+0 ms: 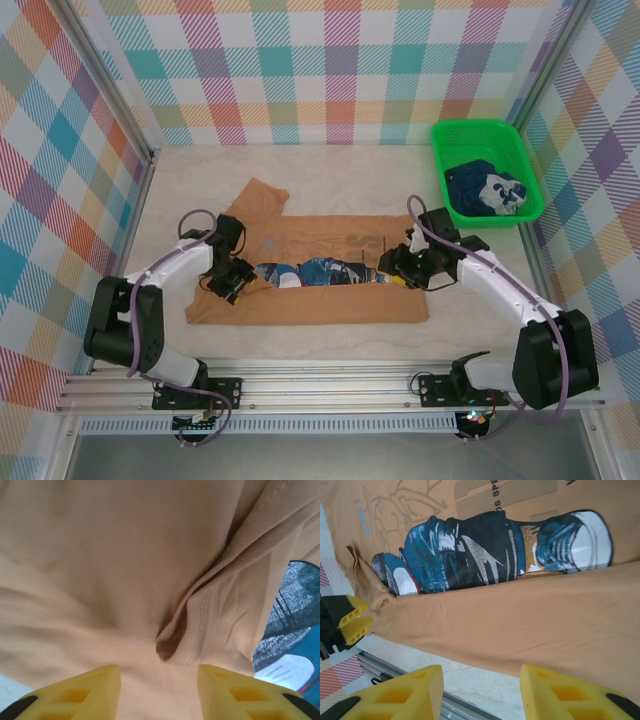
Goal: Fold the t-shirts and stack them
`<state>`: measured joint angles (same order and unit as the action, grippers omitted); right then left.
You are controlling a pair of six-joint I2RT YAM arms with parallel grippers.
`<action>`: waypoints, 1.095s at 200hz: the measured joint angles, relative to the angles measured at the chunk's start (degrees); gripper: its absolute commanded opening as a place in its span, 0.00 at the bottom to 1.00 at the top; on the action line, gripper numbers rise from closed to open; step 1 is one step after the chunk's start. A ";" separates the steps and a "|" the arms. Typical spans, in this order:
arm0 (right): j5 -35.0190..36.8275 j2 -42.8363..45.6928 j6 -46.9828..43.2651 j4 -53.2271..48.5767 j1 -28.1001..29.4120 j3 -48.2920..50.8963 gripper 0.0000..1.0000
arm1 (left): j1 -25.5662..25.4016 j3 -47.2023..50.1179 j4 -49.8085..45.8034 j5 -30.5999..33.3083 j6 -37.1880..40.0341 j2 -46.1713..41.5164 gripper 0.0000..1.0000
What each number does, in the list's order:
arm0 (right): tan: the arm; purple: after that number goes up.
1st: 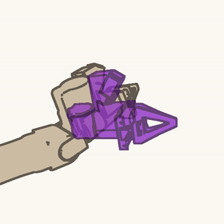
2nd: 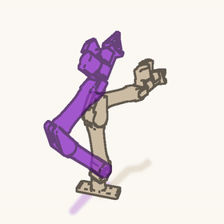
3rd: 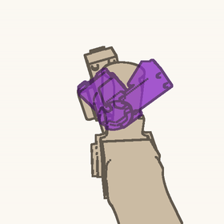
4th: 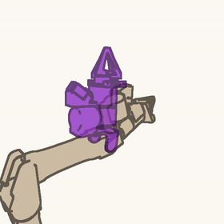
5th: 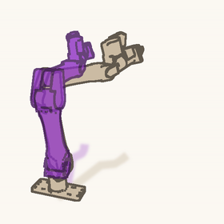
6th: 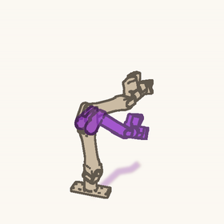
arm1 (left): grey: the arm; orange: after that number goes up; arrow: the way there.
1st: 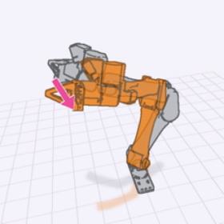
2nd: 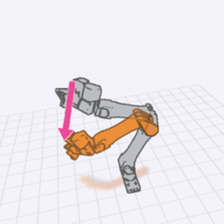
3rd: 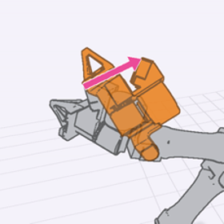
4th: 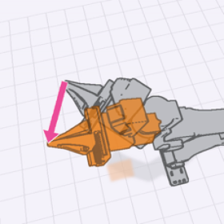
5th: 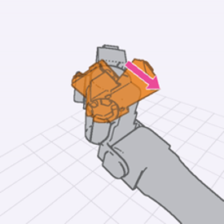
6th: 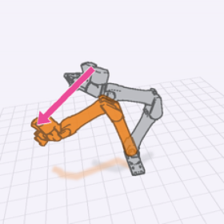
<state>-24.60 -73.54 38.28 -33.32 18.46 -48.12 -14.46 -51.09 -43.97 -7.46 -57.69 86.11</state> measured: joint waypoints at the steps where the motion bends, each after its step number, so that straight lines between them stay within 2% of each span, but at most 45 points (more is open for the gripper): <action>1: -0.04 -0.04 -0.02 0.02 0.02 0.00 0.43 | -0.02 0.00 0.09 -0.02 0.20 0.15 0.39; 32: -0.50 -0.13 -0.02 1.01 0.00 -0.11 0.41 | -0.04 0.02 1.70 -0.02 0.90 1.57 0.27; 60: -0.59 -0.13 0.00 1.18 0.00 -0.11 0.38 | -0.09 -0.15 2.80 0.11 2.08 3.23 0.08; 78: -0.57 -0.13 0.00 1.18 0.02 -0.11 0.36 | -0.33 -0.61 2.64 0.79 2.43 3.65 0.00; 115: -0.48 -0.13 0.07 1.18 0.00 -0.11 0.33 | -2.69 -7.43 0.66 2.43 5.33 5.64 0.00; 219: 0.37 1.31 0.24 0.68 0.00 0.63 0.28 | -11.39 -31.34 -8.15 7.61 15.41 24.09 0.00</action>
<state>-24.23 -72.23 38.52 -32.64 18.46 -47.48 -25.85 -82.43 -52.12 0.14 -42.28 110.19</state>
